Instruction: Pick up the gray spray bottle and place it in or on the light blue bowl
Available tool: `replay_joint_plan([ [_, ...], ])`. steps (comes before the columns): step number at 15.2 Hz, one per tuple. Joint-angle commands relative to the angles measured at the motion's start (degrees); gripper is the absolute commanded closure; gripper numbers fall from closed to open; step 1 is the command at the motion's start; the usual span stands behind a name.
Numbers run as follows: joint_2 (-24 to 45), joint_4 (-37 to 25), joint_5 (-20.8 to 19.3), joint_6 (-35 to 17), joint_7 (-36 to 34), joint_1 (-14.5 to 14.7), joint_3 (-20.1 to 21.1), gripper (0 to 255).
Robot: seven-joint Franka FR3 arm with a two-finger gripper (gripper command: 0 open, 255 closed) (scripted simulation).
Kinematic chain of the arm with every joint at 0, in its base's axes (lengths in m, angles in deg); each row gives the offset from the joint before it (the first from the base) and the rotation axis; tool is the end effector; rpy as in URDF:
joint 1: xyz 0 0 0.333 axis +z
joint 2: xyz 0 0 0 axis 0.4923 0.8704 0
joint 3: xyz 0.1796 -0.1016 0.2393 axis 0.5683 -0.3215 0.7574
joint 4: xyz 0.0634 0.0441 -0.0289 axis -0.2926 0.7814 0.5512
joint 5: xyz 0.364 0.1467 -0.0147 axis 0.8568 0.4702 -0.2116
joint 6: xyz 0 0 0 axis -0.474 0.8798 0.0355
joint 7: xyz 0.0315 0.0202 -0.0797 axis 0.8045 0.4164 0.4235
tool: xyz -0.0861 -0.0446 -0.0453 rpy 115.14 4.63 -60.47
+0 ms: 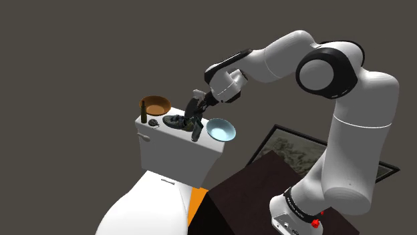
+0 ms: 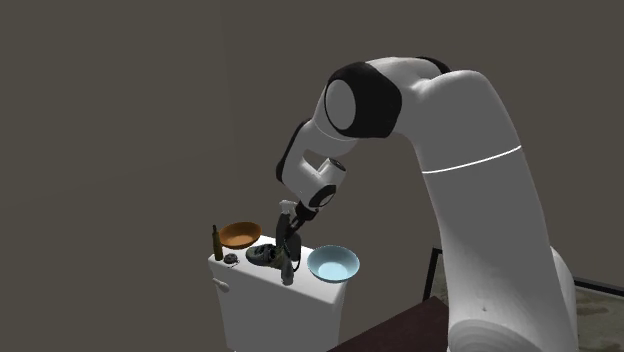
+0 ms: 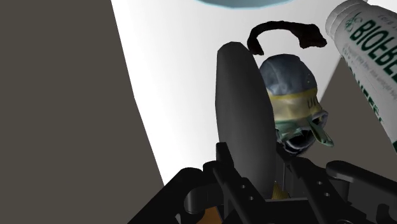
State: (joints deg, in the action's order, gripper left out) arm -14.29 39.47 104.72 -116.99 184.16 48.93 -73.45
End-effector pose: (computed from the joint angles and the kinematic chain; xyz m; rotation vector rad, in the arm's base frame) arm 0.5861 0.0067 0.2155 -2.6792 -0.9481 -0.7262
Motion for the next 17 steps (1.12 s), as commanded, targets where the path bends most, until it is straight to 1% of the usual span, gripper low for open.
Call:
replay_joint_plan([
  [1, -1.1, 0.4, -1.4, 0.3, -1.3, 0.4, -0.5, 255],
  [17, -11.1, 2.9, -16.3, 3.9, -15.4, 4.5, -5.9, 255],
])
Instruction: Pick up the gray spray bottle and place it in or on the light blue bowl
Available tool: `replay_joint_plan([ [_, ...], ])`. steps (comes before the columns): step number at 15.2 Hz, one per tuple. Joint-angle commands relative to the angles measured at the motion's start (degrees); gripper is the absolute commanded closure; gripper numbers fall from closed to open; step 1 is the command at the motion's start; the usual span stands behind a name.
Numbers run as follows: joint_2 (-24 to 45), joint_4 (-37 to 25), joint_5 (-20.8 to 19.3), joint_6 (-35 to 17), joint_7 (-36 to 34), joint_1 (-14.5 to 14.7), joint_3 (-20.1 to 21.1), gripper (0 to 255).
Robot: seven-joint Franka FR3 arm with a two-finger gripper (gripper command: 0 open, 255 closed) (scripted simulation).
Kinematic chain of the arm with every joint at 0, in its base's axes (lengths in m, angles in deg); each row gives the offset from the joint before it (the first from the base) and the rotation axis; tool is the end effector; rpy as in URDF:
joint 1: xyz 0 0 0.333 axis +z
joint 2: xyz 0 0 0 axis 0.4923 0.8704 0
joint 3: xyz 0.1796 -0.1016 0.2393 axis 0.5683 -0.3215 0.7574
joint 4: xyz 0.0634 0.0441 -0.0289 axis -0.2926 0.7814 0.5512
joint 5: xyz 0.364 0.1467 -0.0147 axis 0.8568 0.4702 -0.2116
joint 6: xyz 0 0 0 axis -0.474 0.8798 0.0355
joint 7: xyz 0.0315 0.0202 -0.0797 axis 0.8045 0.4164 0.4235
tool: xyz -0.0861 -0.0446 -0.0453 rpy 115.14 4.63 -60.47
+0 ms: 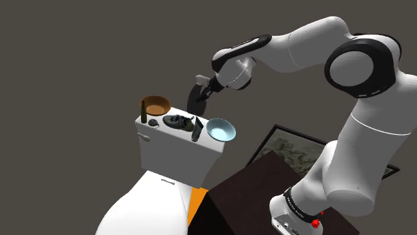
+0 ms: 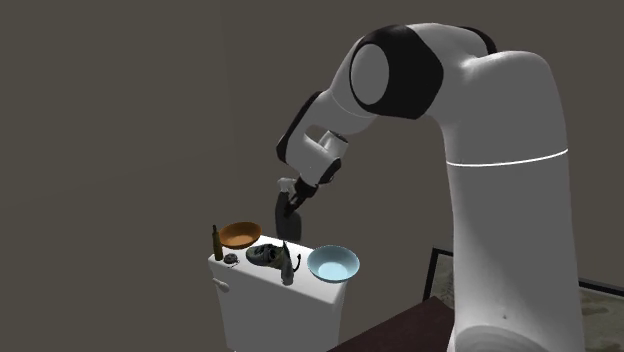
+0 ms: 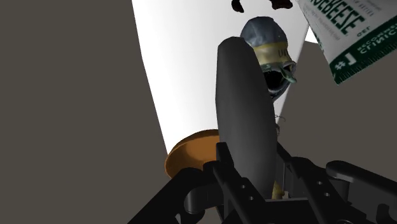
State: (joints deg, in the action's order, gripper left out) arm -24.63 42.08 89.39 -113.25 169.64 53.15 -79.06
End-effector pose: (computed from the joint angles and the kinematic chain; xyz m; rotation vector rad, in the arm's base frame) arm 0.5868 0.0069 0.3031 -2.6787 -0.9482 -0.7266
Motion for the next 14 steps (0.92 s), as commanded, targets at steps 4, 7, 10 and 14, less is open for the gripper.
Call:
replay_joint_plan([
  [4, -3.0, 0.3, -4.7, 1.4, -4.3, 1.1, -1.5, 255],
  [7, -6.7, 4.4, -5.5, 1.1, -2.9, 0.7, -2.4, 255],
  [10, -11.4, 10.2, -6.0, 0.5, 0.0, -0.3, -3.6, 255],
  [14, -17.6, 17.3, -7.9, 0.0, 3.2, -2.1, -5.6, 255],
])
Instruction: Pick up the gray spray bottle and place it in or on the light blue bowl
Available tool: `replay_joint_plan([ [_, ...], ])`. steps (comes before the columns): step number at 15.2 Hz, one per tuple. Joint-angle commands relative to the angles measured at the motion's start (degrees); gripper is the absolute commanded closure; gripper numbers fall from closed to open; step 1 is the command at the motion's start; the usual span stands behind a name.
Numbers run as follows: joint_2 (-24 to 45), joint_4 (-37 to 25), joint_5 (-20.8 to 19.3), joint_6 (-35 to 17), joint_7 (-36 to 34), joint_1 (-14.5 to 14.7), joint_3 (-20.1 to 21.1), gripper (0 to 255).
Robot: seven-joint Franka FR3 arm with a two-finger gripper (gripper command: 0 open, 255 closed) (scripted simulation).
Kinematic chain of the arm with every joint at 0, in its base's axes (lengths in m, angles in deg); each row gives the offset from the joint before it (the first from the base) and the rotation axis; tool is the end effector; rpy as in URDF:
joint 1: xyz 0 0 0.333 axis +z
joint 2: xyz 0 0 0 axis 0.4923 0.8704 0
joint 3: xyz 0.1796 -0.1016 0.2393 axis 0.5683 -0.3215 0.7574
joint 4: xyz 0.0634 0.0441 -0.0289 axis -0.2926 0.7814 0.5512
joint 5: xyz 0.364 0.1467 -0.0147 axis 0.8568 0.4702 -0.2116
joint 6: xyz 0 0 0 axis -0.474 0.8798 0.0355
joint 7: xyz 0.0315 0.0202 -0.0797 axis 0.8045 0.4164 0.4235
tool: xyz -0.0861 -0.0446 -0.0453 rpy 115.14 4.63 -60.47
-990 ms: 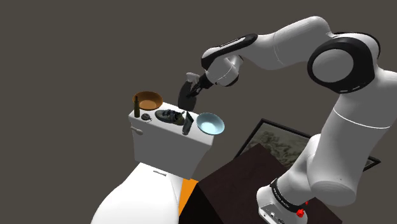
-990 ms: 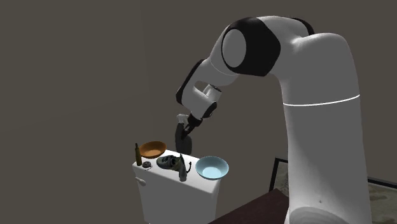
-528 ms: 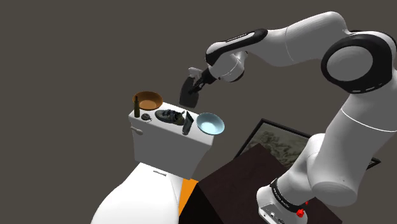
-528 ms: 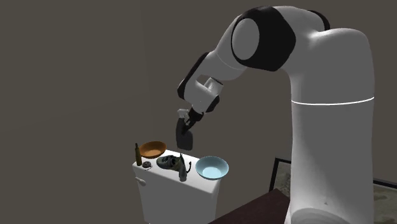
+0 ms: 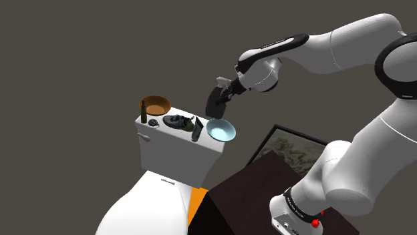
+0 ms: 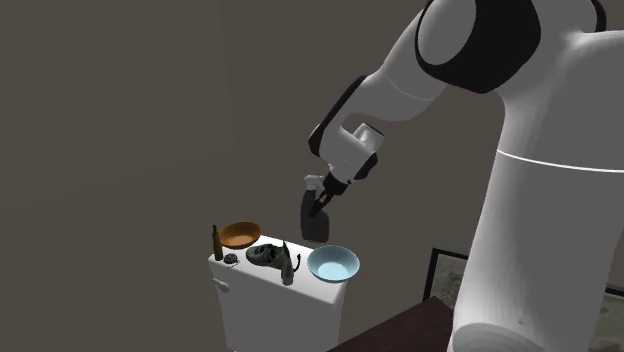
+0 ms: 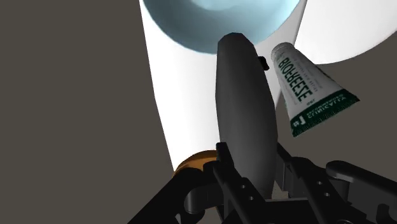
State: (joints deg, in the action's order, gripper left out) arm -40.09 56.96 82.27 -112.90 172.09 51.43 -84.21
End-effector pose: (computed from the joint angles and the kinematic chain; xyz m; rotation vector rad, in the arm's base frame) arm 0.5064 -0.0594 0.3304 -2.6809 -0.9445 -0.7260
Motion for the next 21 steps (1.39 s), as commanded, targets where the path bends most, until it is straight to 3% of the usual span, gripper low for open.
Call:
replay_joint_plan([
  [1, -3.8, 4.1, -1.5, -0.4, 1.4, -1.0, -1.0, 255],
  [6, -10.9, 11.2, -6.2, -0.1, 3.8, -4.6, -3.5, 255],
  [18, -0.1, 9.7, 13.4, -1.9, 21.4, -1.3, -5.3, 255],
  [21, -0.1, 9.7, 13.4, -1.9, 21.4, -1.4, -5.2, 255],
])
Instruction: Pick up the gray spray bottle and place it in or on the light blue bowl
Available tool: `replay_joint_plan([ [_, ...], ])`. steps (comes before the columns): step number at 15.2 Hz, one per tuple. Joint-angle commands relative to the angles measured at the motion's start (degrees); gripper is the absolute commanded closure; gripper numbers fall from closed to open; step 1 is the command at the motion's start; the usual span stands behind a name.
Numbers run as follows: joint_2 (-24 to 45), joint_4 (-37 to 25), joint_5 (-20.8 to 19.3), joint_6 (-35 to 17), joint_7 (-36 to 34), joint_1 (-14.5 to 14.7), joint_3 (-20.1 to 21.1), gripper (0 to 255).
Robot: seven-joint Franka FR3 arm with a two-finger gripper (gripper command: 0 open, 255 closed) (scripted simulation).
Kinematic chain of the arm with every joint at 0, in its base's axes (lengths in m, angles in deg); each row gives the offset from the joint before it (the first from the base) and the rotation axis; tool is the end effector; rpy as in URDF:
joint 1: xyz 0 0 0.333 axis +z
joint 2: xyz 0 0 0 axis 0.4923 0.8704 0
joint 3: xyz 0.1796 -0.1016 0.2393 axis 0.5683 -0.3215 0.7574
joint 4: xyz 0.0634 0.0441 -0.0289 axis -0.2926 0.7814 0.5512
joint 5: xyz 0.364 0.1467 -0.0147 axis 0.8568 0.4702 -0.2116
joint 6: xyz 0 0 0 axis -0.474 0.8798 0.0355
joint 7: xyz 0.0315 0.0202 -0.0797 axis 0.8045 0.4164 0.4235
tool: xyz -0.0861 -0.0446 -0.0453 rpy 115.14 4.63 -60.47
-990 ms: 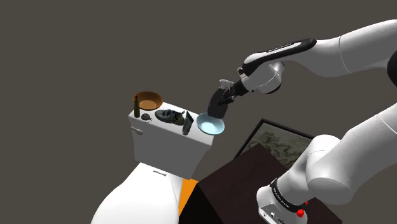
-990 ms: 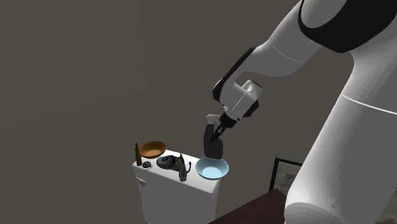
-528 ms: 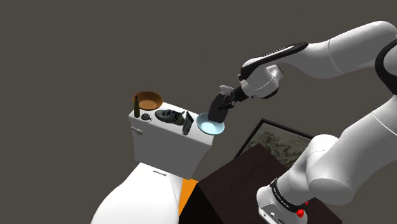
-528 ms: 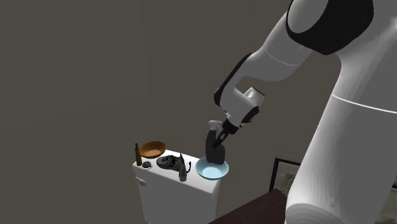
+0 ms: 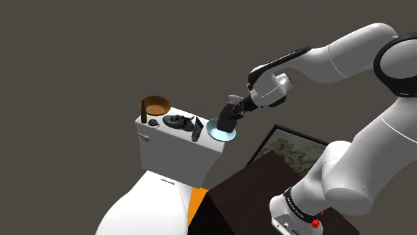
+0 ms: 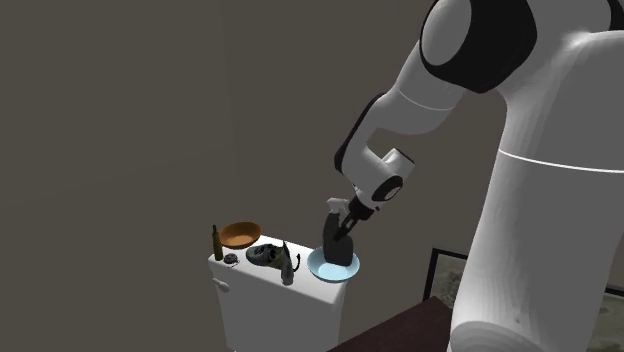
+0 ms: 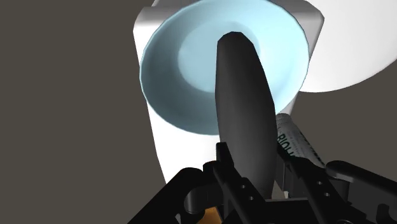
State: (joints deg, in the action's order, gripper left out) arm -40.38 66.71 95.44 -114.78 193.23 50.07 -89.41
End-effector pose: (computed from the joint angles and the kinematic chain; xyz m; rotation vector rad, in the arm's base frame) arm 0.4341 -0.1117 0.2648 -2.6789 -0.9482 -0.7257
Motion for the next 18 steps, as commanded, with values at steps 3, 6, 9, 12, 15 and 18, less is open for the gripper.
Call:
replay_joint_plan([
  [3, 0.1, -0.1, 0.3, 0.0, 0.2, 0.0, 0.0, 255],
  [6, 0.1, -0.1, 0.3, 0.0, 0.2, 0.0, 0.0, 0],
  [9, 0.1, -0.1, 0.3, 0.0, 0.2, 0.0, 0.0, 0],
  [12, -2.6, 1.1, -4.0, 0.0, -2.7, -0.5, -0.6, 0],
  [15, -10.2, 3.8, -16.3, 1.1, -11.3, -3.4, -0.9, 0],
  [18, -10.2, 3.7, -16.2, 1.1, -11.2, -3.7, -0.6, 0],
])
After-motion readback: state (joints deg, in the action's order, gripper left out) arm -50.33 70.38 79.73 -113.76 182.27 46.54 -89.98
